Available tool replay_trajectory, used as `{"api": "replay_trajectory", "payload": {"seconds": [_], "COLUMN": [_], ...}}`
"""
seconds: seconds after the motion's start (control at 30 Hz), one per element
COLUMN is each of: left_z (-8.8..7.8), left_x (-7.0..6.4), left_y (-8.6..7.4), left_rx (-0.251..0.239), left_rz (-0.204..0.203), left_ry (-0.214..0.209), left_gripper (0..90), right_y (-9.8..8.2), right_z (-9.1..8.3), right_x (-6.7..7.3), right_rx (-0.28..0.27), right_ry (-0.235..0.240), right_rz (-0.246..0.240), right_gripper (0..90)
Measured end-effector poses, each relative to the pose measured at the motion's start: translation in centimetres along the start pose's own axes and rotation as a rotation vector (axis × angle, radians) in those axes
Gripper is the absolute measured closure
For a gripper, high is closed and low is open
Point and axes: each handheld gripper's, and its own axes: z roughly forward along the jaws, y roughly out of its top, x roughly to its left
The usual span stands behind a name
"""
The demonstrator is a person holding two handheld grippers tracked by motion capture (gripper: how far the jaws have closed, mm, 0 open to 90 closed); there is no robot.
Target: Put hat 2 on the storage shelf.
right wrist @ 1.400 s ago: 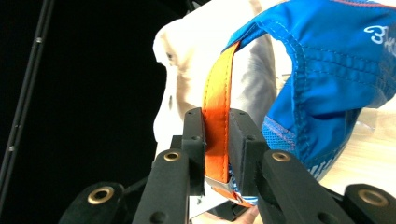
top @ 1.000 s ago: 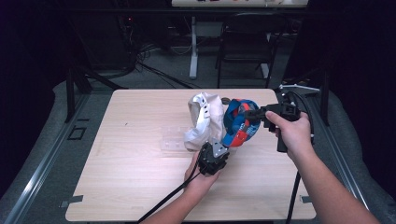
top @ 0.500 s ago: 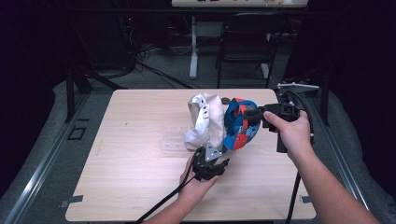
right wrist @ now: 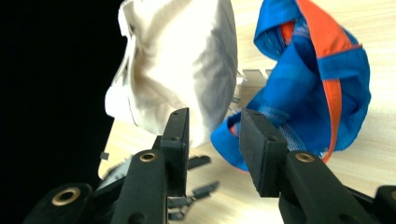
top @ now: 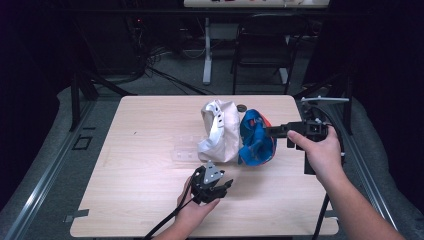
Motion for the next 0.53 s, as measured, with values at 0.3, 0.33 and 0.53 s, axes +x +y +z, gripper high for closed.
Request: {"api": "replay_trajectory", "payload": {"seconds": [0.3, 0.33, 0.53], "left_z": [-1.8, -1.9, -2.5], "left_x": [2.9, 3.2, 4.5], "left_y": [-2.3, -2.5, -3.8], "left_rx": [0.012, 0.017, 0.028], "left_rz": [-0.067, -0.074, -0.086], "left_ry": [0.037, 0.041, 0.062], "left_gripper": [53.3, 53.2, 51.0], "right_y": [-2.9, -3.3, -5.5], "right_z": [0.4, 0.5, 1.7], "right_x": [-1.5, -1.9, -3.7], "right_rx": [0.009, 0.010, -0.002], "right_ry": [-0.003, -0.002, -0.025], "right_rz": [-0.008, -0.009, -0.014], "right_gripper": [61.9, 61.6, 56.5]}}
